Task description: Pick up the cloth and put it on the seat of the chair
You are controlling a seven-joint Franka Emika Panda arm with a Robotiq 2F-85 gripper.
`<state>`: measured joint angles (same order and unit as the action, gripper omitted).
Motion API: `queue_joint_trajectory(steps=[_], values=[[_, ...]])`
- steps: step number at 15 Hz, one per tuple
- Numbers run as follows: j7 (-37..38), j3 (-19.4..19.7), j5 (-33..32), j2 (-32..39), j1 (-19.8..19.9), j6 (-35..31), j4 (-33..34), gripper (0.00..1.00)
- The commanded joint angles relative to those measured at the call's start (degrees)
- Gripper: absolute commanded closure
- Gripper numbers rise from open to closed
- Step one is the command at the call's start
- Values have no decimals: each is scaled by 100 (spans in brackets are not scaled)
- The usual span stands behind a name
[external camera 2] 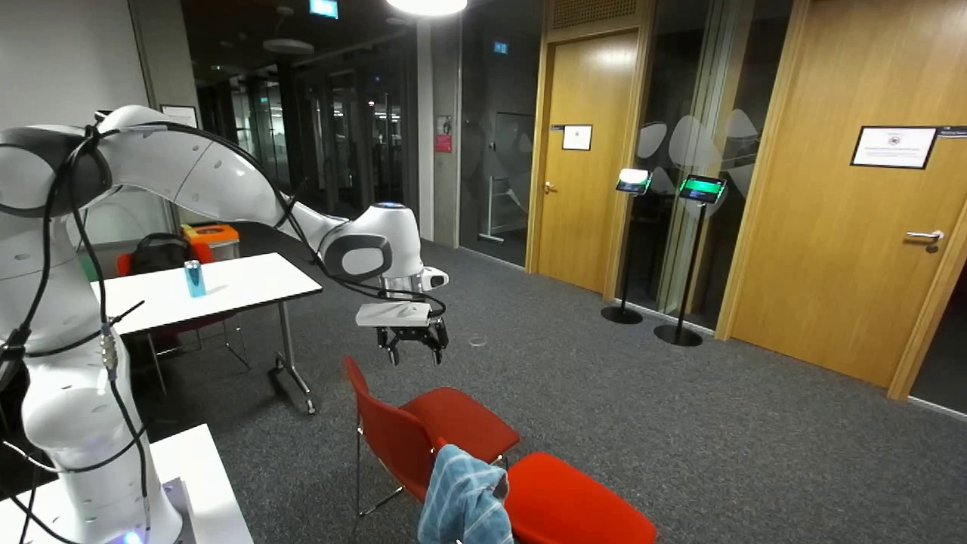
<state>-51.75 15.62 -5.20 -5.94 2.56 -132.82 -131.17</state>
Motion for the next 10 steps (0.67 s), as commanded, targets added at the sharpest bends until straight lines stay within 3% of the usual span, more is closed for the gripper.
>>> queue_joint_trajectory(steps=[1,6,10], values=[[-665,26,630,932,351,28,691,0],[-1791,-229,1826,2248,1150,428,1895,0],[-1906,-542,2094,3336,1760,1191,3082,0]])
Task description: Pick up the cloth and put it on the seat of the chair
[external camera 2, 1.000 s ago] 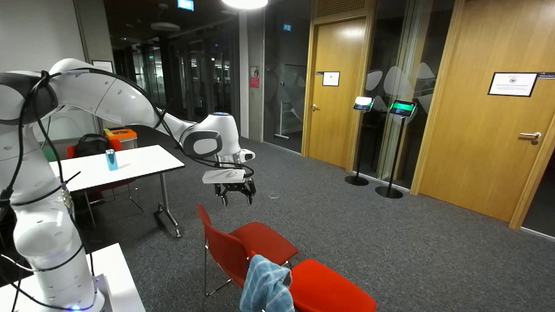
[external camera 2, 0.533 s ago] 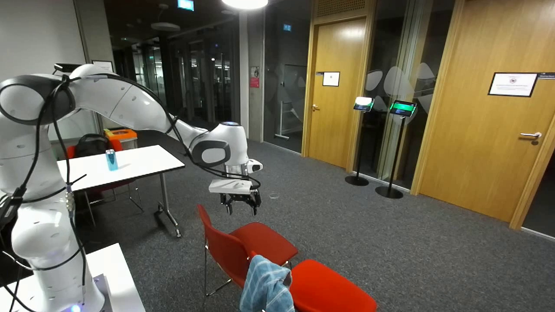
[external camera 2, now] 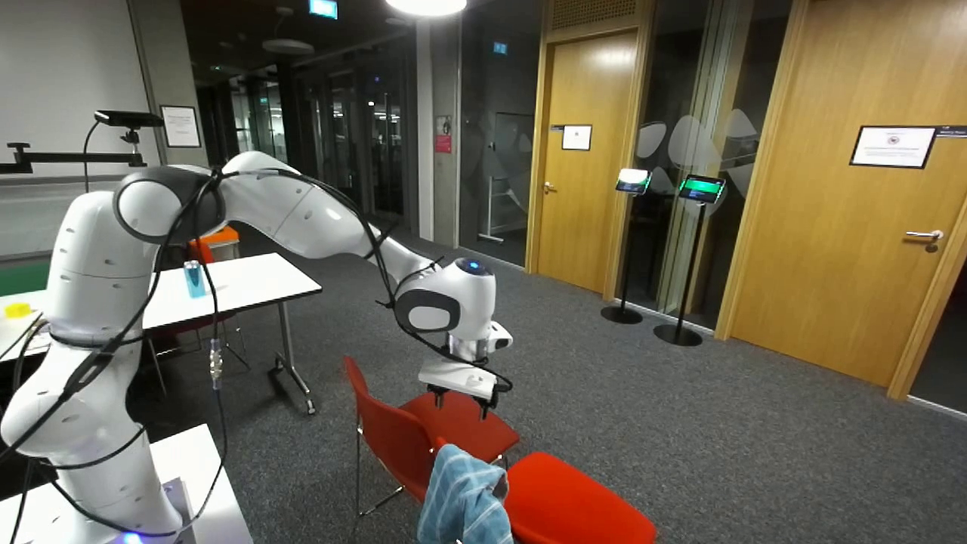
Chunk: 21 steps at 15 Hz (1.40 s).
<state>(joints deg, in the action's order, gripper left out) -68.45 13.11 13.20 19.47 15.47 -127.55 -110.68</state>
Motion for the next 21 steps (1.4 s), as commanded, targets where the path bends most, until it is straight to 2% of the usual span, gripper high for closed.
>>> queue_joint_trajectory(steps=[1,5,7,8,9,12,13,17,21], values=[[-122,-359,254,1047,577,889,1324,0],[399,-526,88,1898,790,1555,2361,0],[443,-608,3,2108,833,1757,2673,0],[337,-645,-60,2040,832,1761,2649,0],[361,-645,-28,1994,833,1455,2336,0],[359,-687,-43,2061,827,1524,2521,0],[383,-657,-90,1922,757,1242,2270,0],[860,-505,-637,1887,470,398,1899,0],[1346,-533,-1140,2001,432,330,1857,0]])
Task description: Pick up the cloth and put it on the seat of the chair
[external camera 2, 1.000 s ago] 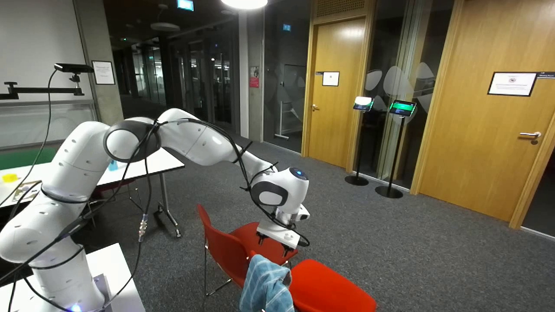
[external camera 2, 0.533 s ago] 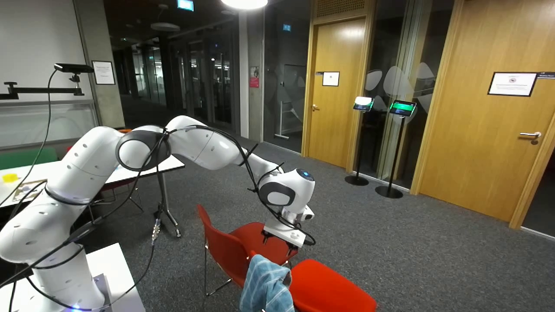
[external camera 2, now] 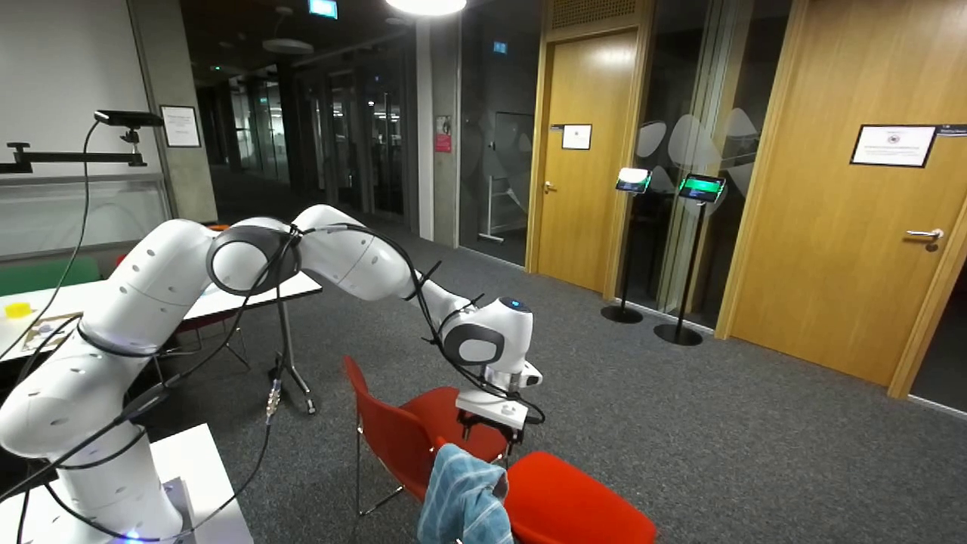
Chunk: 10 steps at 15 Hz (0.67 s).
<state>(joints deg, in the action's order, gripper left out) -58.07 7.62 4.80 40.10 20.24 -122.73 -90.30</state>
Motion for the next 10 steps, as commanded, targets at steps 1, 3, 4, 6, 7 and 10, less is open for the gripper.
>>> queue_joint_trajectory(steps=[1,3,4,6,7,10], values=[[363,-3,-362,0,-29,-106,-144,0],[395,-6,-496,108,5,-53,-102,0],[372,-17,-528,163,34,-21,-70,0],[301,-53,-529,337,118,61,55,0],[252,-79,-513,427,160,97,125,0],[208,-91,-539,597,201,128,215,26]])
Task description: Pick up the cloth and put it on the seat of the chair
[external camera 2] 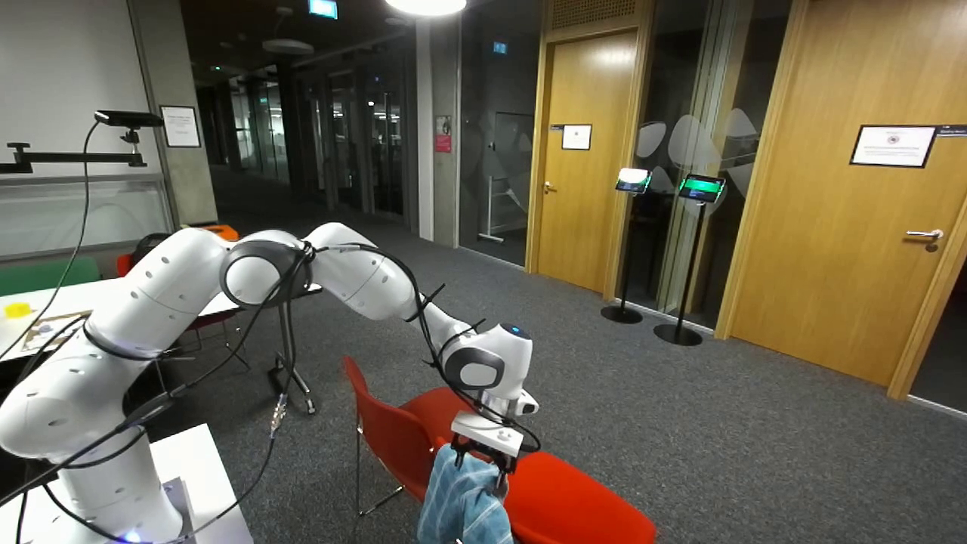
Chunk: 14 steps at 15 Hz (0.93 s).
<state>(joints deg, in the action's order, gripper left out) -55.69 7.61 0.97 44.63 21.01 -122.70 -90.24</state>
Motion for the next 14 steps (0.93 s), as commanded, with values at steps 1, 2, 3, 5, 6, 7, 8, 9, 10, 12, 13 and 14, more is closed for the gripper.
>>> queue_joint_trajectory(steps=[1,2,3,5,6,7,8,9,10,12,13,14], values=[[-15,-88,-161,194,126,135,244,27],[-24,-93,-170,222,129,146,272,31],[-3,-89,-180,259,120,155,308,37],[15,-83,-206,275,98,214,366,53],[30,-76,-218,261,83,287,390,63],[43,-71,-226,253,71,340,425,70],[79,-57,-241,226,55,374,443,78],[89,-48,-251,185,55,383,440,85],[121,-33,-248,89,59,356,384,92],[113,-28,-202,-134,99,273,232,100],[117,-33,-165,-271,117,235,138,100],[159,-22,-145,-390,123,180,81,100]])
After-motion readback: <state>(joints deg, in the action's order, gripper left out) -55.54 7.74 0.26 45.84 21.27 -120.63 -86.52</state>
